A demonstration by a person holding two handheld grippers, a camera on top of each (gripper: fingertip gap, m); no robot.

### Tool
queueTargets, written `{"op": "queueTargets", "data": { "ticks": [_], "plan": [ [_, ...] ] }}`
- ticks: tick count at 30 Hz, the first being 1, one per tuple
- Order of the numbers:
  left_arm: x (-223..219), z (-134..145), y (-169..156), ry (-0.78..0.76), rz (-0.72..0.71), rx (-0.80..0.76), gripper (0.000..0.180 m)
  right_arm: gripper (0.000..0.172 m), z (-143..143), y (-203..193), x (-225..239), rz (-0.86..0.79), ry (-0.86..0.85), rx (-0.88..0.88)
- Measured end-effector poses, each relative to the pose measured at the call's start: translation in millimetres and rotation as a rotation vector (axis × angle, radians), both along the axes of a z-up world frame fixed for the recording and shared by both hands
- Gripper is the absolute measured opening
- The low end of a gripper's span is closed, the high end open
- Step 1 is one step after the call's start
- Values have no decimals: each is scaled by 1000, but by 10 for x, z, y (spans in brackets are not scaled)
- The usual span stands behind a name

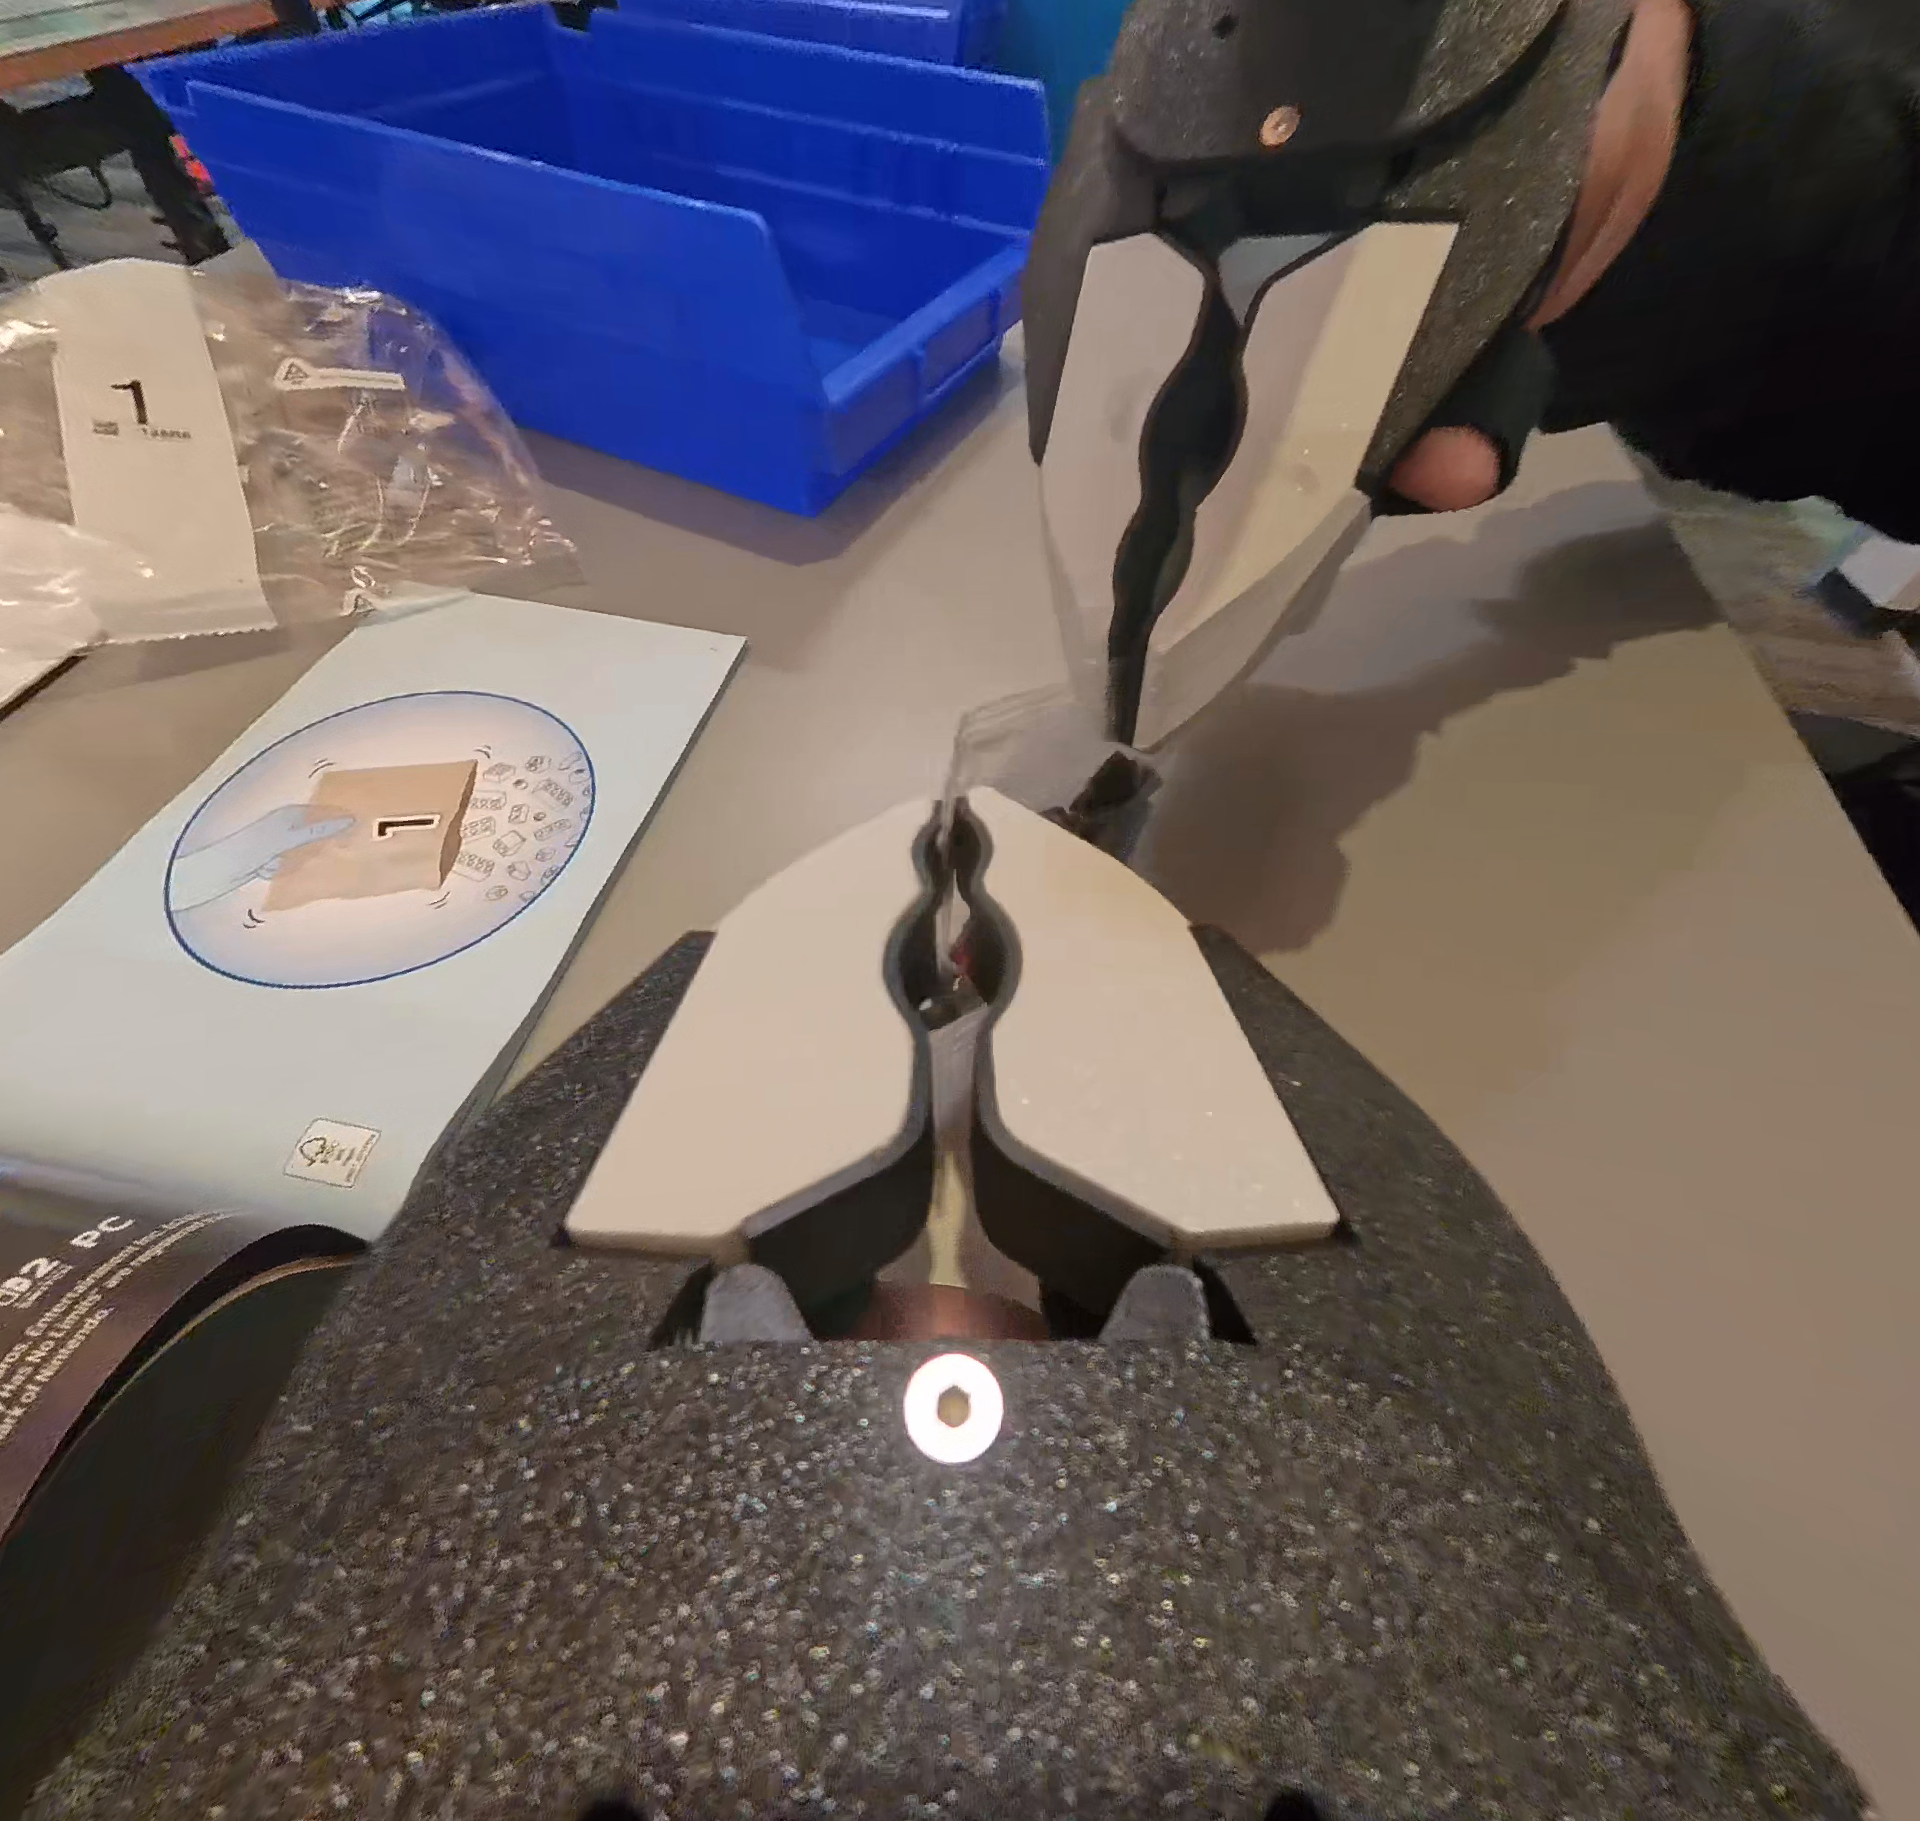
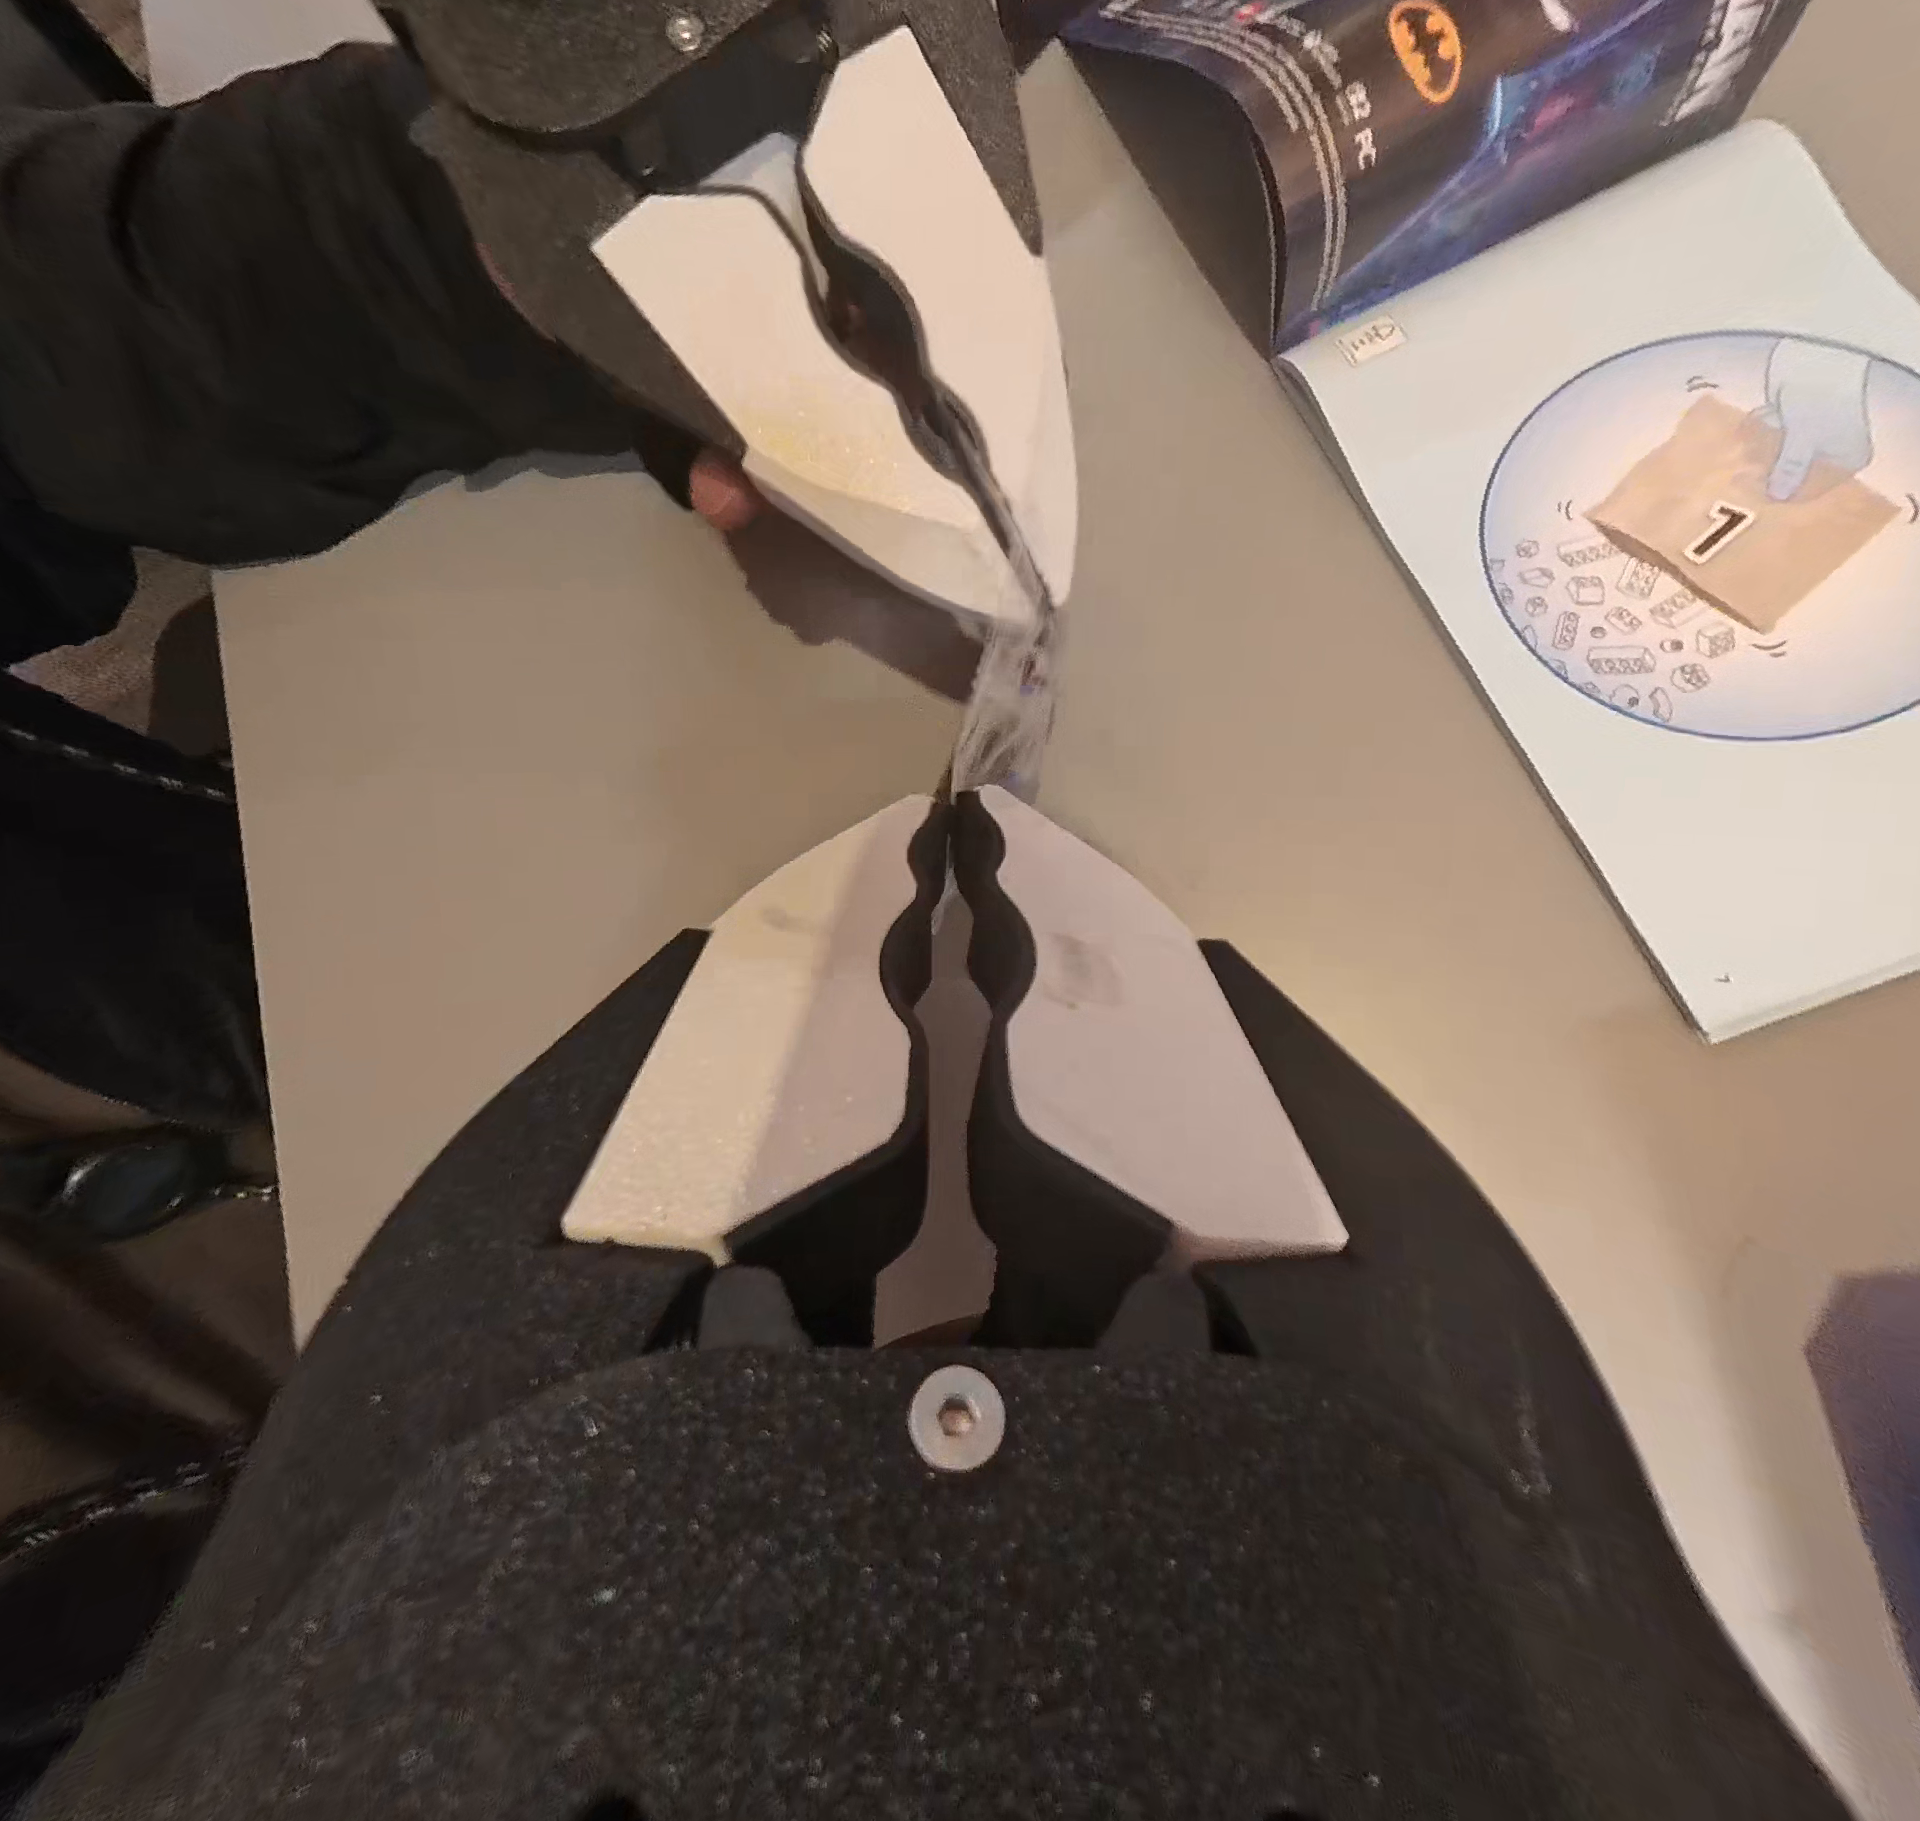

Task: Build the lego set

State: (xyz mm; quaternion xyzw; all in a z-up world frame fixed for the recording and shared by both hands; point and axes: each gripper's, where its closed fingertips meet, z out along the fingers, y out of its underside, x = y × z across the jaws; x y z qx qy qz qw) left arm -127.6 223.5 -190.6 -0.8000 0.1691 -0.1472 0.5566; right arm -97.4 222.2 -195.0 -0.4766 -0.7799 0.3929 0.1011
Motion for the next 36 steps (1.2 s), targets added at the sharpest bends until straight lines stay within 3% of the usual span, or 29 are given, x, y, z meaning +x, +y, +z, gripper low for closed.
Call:
{"op": "queueTargets", "data": {
  "ticks": [7,12,16,18,21,25,36],
  "plan": [
    [8,225,-94,-157,-94,104,0,23,185,217,25,160,272,18],
    [-26,404,-175,-305,-213,184,0,23,264,326,-144,216,393,-41],
    [-111,466,-80,-385,-266,203,0,26,158,229,-462,245,473,21],
    [-116,467,-50,-423,-295,186,0,27,186,158,-541,242,535,-33],
    [-196,507,-34,-442,-228,233,0,28,243,122,-499,195,605,-147],
    [-265,532,-35,-398,-136,290,0,29,330,162,-401,158,682,-158],
    [-306,593,-41,-358,-62,377,0,42,266,59,-356,185,650,-129]
  ]
}}
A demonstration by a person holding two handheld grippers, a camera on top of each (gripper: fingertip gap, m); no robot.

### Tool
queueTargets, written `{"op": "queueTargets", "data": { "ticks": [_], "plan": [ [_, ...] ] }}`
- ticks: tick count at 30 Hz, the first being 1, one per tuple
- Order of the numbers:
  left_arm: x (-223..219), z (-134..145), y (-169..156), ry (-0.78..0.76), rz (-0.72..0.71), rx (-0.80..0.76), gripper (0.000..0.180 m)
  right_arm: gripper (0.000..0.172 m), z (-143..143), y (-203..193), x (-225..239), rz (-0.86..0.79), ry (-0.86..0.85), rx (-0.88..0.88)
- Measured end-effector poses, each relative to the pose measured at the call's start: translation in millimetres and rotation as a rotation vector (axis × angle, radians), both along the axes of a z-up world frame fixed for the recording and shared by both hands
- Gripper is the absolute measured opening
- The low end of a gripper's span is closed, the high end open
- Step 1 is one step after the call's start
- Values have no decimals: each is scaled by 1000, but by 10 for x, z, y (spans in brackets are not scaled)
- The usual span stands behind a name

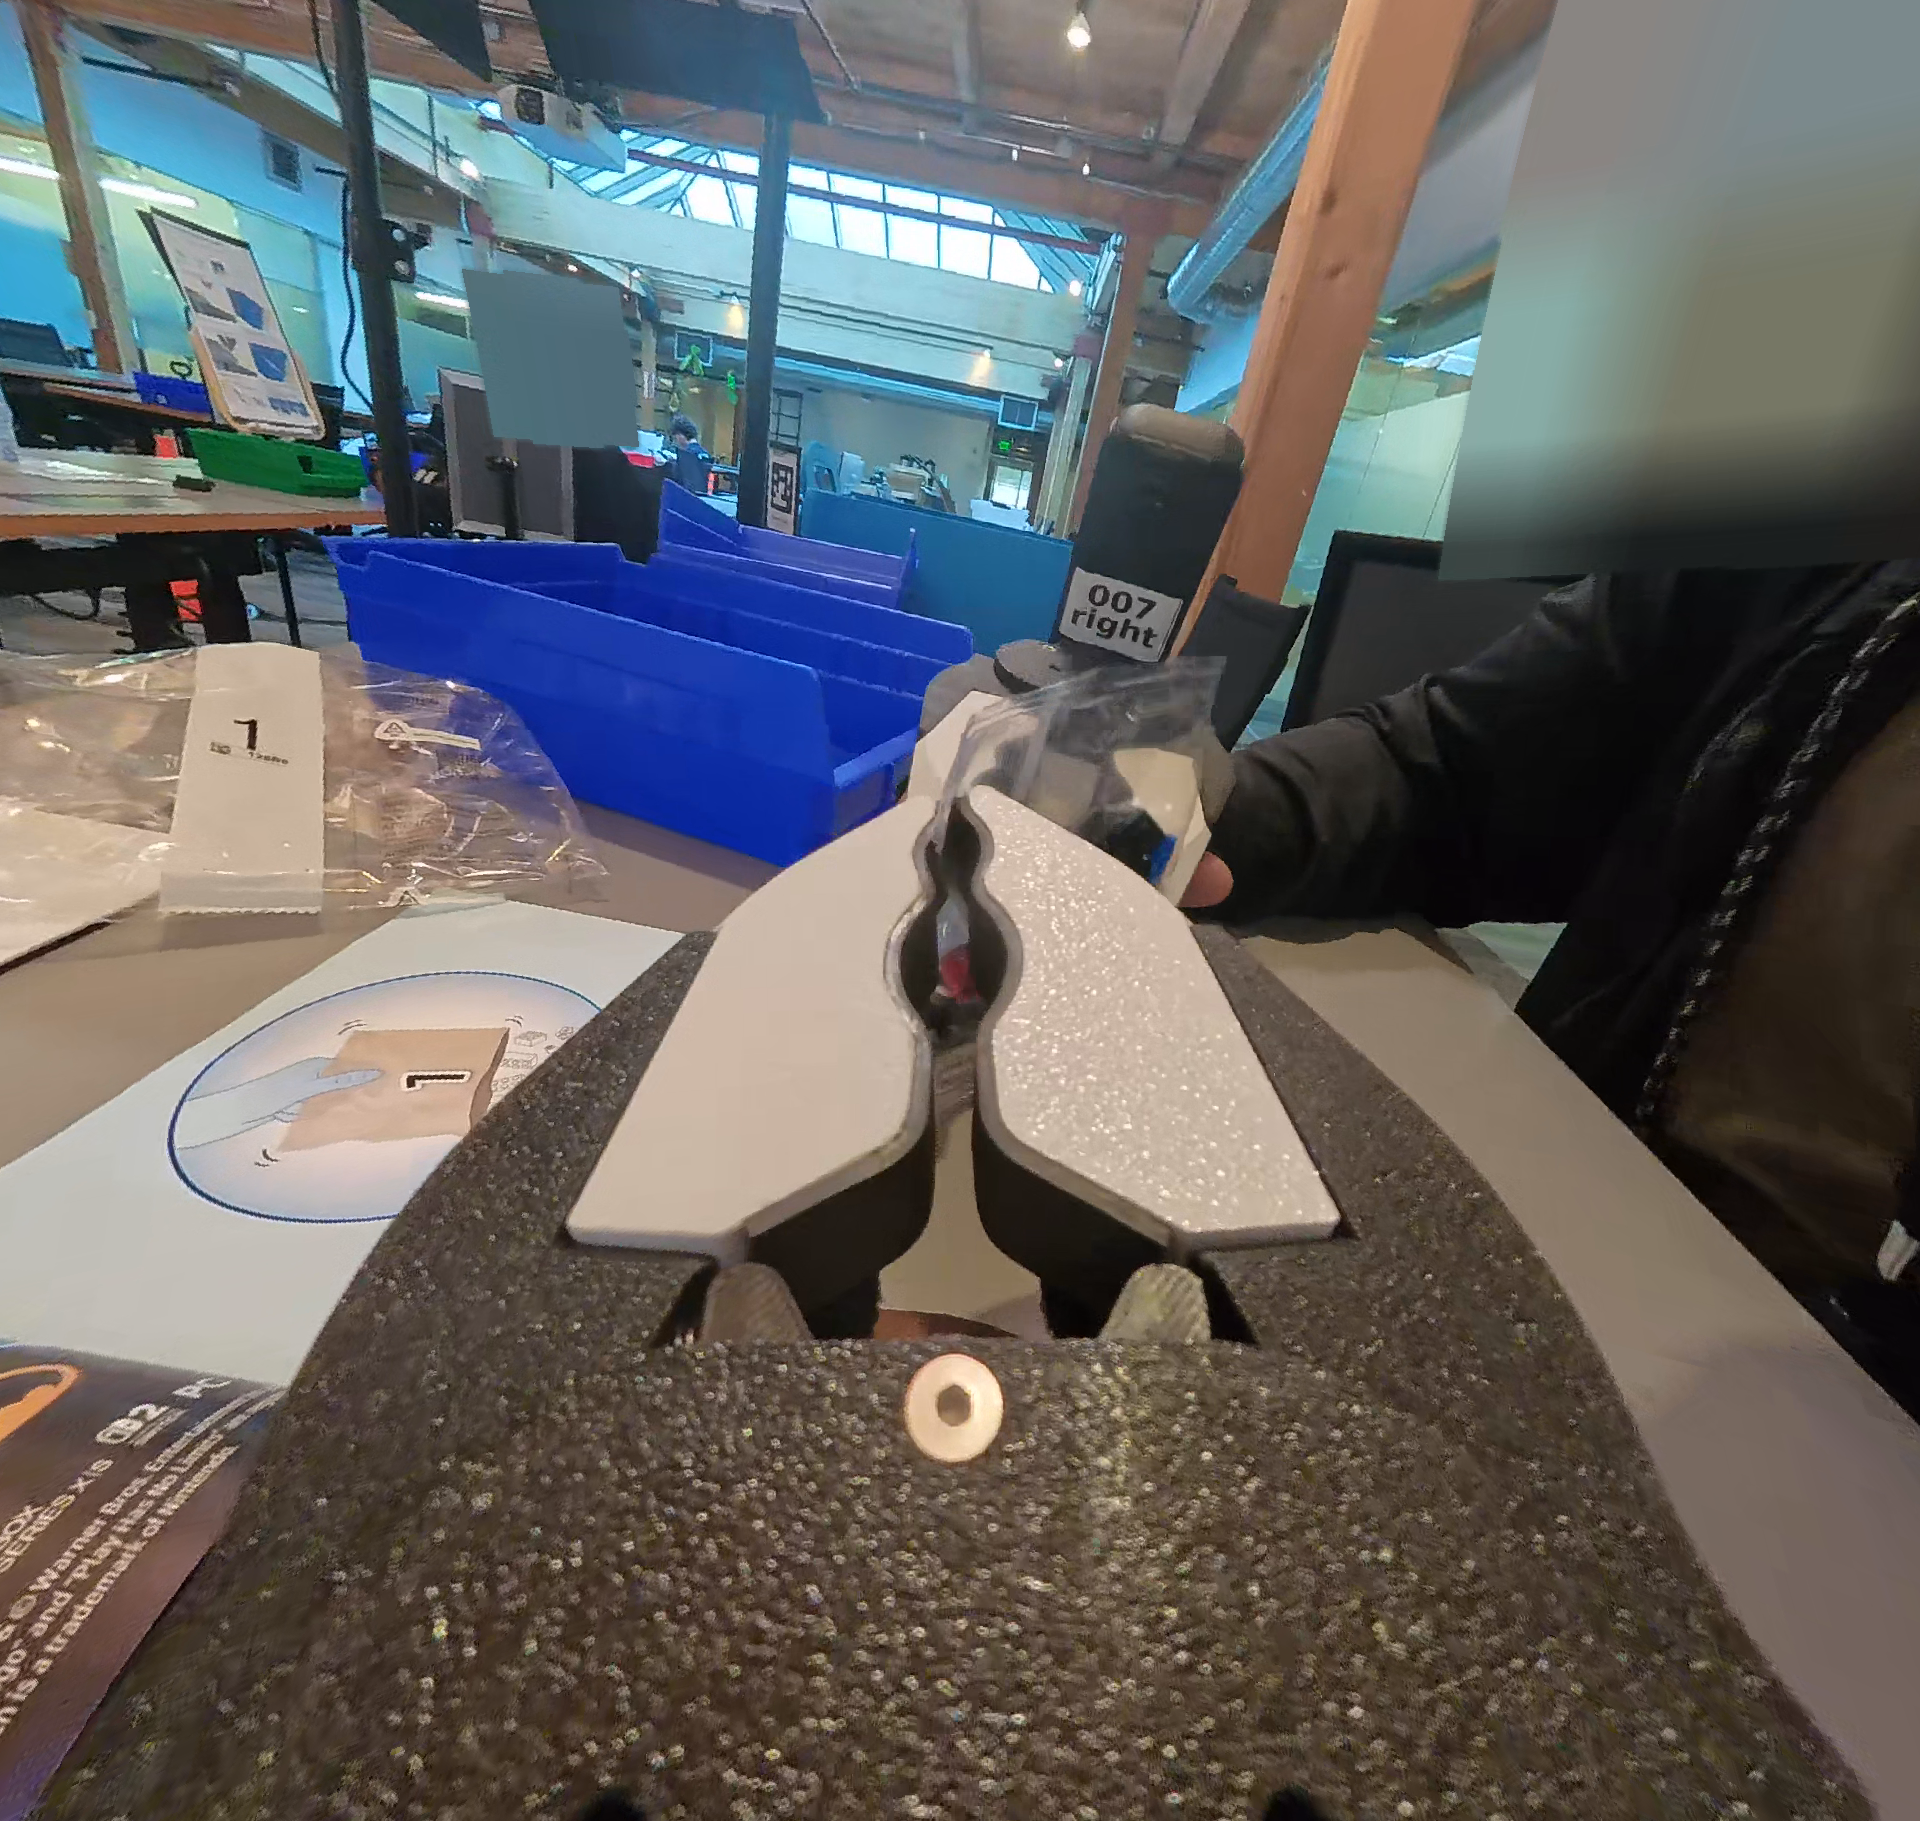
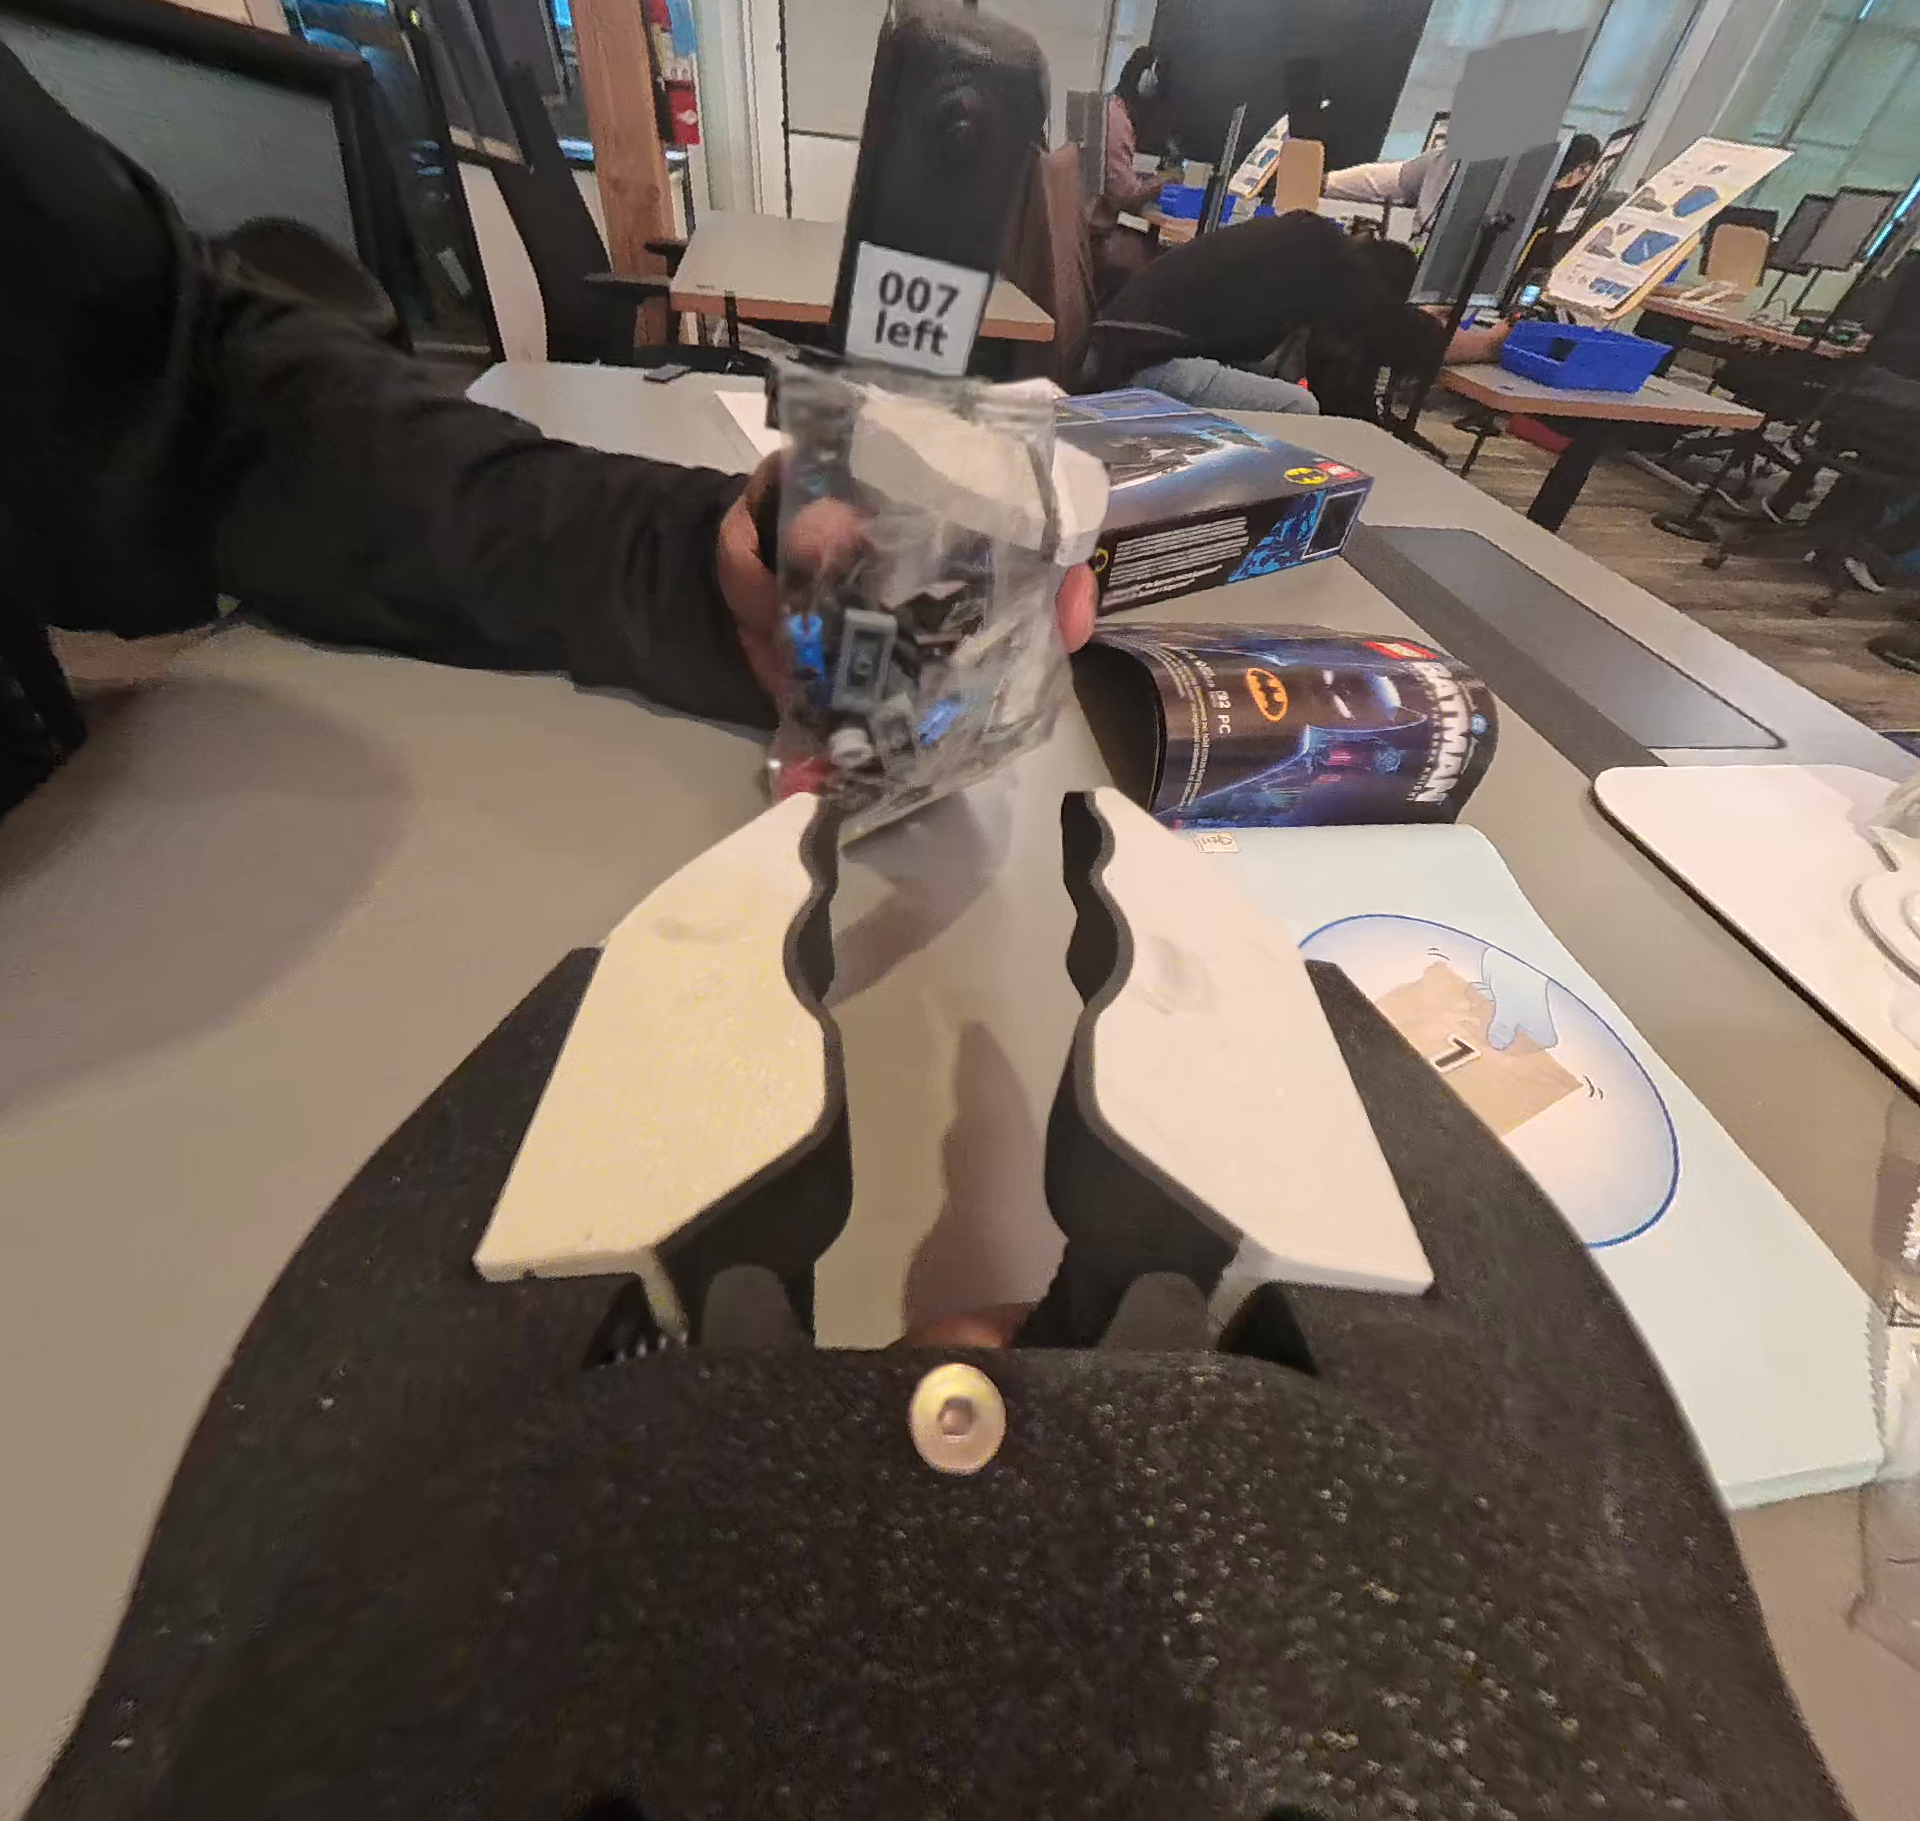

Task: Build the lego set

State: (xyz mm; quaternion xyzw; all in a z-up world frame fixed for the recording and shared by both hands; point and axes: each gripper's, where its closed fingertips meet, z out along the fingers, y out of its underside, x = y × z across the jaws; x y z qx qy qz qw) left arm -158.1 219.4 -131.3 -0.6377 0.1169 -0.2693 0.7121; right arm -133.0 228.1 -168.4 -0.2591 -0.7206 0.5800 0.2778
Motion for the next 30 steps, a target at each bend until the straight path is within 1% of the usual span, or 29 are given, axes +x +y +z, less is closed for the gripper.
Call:
{"op": "queueTargets", "data": {
  "ticks": [6,12,13,16,18,19,21,23,24,25,27,28,30],
  "plan": [
    [118,-42,9,97,5,-4,0,52,-20,-140,70,52,29,46],
    [141,-60,20,115,3,-14,0,51,56,-124,86,46,95,27],
    [134,-65,30,114,8,-21,0,47,73,-110,81,39,104,18],
    [90,-90,76,103,38,-52,0,29,125,-74,85,33,133,-10],
    [64,-99,98,92,51,-67,0,14,150,-26,54,1,149,-21],
    [61,-103,103,91,53,-70,0,9,163,2,34,-21,159,-24],
    [56,-103,107,90,57,-71,0,5,172,34,12,-40,159,-33],
    [10,-102,122,80,92,-75,1,5,173,83,-33,-78,146,-44],
    [-29,-102,136,70,118,-80,6,5,170,111,-57,-100,138,-47],
    [-69,-102,147,57,142,-85,16,5,163,144,-83,-125,127,-49],
    [-156,-99,166,25,188,-91,31,5,138,222,-144,-185,94,-54],
    [-199,-95,175,8,209,-91,36,5,123,268,-176,-219,71,-64],
    [-258,-92,184,-21,232,-94,40,5,81,358,-240,-292,-1,-105]
  ]
}}
